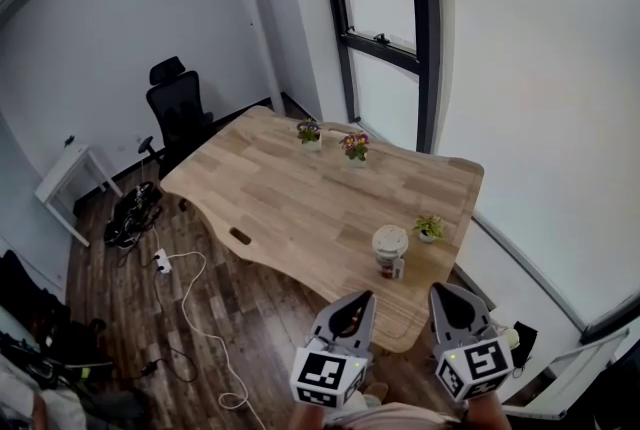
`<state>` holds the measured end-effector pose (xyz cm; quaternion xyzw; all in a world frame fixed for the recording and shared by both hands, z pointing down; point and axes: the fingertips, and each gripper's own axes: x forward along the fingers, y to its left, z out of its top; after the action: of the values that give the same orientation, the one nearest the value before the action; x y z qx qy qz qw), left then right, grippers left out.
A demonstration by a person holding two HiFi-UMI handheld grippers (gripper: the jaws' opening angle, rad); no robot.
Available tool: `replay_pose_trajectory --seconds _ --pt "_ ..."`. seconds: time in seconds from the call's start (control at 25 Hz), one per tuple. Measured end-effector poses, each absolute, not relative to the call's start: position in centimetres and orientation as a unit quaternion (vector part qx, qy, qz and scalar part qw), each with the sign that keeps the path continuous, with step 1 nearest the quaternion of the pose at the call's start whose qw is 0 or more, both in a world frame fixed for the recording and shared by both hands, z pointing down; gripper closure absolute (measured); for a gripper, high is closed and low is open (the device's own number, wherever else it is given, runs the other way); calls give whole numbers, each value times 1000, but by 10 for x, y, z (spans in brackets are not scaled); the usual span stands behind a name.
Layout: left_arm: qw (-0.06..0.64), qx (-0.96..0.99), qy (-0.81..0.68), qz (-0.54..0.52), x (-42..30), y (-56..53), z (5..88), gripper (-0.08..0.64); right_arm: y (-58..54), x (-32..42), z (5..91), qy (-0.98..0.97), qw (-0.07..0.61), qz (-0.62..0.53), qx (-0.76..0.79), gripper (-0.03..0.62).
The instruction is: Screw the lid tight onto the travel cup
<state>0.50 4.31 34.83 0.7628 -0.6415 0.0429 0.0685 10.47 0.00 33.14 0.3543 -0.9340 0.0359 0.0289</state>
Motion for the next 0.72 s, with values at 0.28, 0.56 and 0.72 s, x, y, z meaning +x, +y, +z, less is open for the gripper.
replay_pose_trajectory --seconds 0.28,0.56,0.72 --pt "80 760 -644 32 22 58 346 558 14 122 330 -933 26 39 356 593" --pt "79 761 -643 43 37 68 349 558 24 135 331 -934 26 42 354 594" --pt "77 760 -644 47 39 70 350 558 27 137 331 -935 27 44 352 594"
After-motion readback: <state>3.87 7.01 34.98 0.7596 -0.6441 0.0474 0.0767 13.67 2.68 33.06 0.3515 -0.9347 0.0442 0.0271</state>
